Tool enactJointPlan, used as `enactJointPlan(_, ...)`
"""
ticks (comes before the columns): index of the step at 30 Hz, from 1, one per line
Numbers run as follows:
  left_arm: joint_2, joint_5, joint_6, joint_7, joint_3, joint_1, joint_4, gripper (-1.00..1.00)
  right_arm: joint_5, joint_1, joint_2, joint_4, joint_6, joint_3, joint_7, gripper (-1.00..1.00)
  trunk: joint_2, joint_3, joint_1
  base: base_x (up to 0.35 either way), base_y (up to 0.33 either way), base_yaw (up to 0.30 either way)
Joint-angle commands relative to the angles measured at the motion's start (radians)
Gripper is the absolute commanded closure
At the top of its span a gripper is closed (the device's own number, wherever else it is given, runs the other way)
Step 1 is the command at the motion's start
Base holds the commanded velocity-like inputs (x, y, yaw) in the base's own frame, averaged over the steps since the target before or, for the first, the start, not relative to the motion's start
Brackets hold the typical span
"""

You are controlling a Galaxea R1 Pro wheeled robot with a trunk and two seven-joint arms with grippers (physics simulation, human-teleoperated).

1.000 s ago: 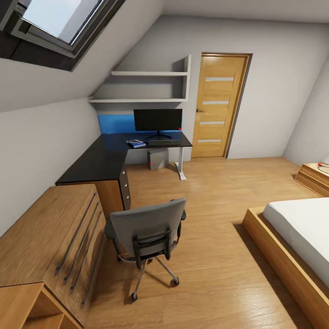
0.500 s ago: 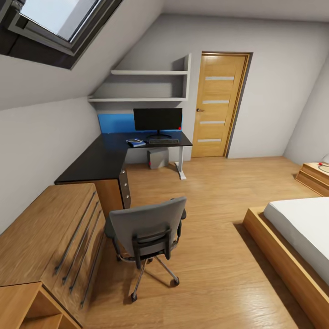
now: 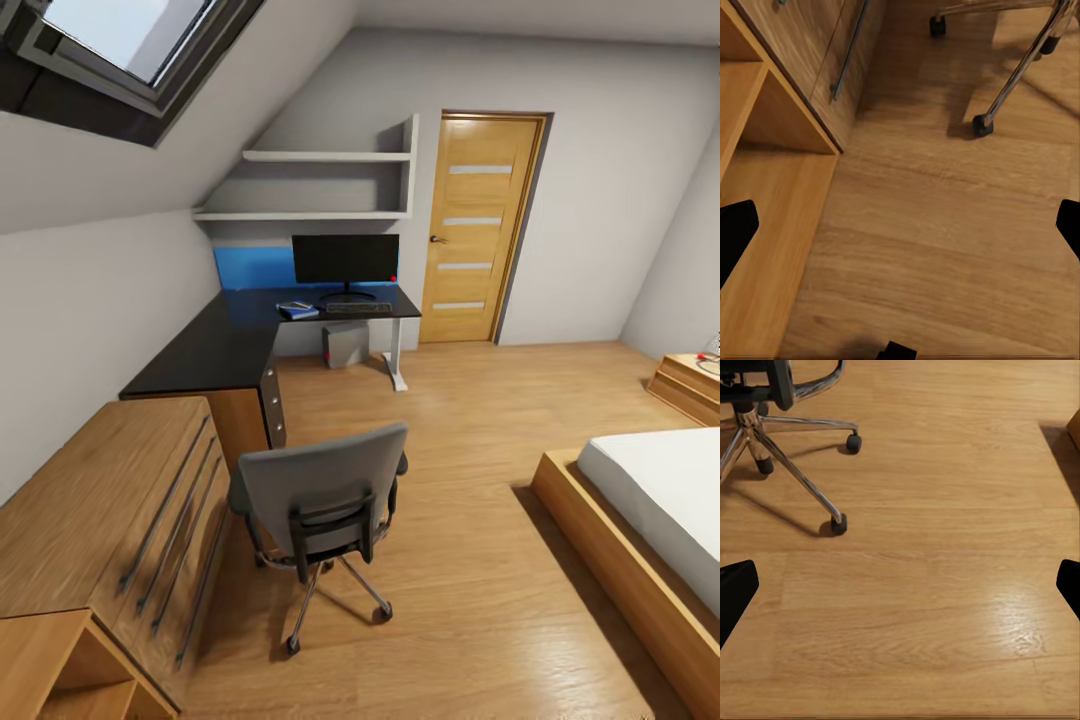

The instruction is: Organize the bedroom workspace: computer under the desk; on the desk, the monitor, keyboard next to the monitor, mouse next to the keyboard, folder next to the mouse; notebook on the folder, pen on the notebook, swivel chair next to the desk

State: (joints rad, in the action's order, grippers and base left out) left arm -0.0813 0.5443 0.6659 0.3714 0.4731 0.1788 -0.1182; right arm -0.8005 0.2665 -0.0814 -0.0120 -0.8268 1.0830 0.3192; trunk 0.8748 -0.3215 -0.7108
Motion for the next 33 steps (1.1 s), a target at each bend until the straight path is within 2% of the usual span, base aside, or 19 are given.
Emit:
enactJointPlan(1,0.000,0.001,0.001,0.009,0.009,0.001,0.000,-1.00,0.000,0.000,0.000,0.000,0.000,0.009,0.009,-1.00,0.008,-0.004,-0.004,-0.180,0.000,0.000)
enactJointPlan(33,-0.001,0.002,0.001,0.009,0.009,0.001,0.000,-1.00,0.000,0.000,0.000,0.000,0.000,0.009,0.010,-1.00,0.232,-0.105,-0.126,-0.013,0.000,0.000)
